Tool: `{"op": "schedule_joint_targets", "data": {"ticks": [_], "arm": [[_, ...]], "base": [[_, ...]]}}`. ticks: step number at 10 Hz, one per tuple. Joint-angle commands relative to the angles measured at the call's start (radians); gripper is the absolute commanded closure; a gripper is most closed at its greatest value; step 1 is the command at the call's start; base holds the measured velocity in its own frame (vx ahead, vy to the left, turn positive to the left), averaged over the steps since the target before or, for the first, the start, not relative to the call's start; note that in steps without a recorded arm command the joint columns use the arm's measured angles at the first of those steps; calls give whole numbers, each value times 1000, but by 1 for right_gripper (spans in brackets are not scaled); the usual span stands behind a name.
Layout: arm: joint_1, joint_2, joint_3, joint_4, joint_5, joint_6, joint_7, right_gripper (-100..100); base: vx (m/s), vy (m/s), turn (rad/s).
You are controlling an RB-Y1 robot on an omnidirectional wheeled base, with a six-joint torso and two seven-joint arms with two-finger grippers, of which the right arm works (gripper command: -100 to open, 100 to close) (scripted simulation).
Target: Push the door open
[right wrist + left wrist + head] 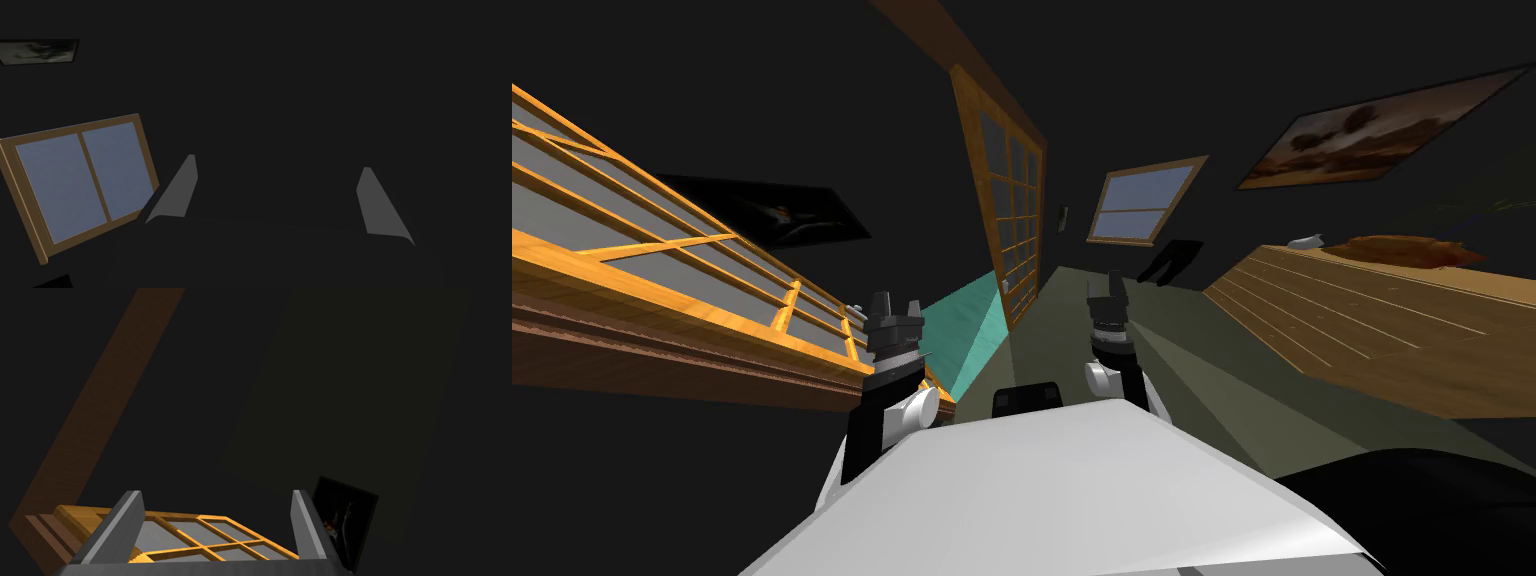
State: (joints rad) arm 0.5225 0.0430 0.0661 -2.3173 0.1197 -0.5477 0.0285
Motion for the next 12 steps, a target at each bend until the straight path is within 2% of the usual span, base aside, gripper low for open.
{"op": "schedule_joint_targets", "data": {"ticks": [1,5,6,12], "arm": [[-7,-14,3,32,2,-6,35,-100],[-20,-35,8,89,6,-16,98,-100],[-27,-44,10,119,8,-21,131,-100],[-51,-72,19,225,14,-40,249,-100]], "base": [[57,-10,116],[81,-31,84],[101,-38,140],[81,-31,95]]}}
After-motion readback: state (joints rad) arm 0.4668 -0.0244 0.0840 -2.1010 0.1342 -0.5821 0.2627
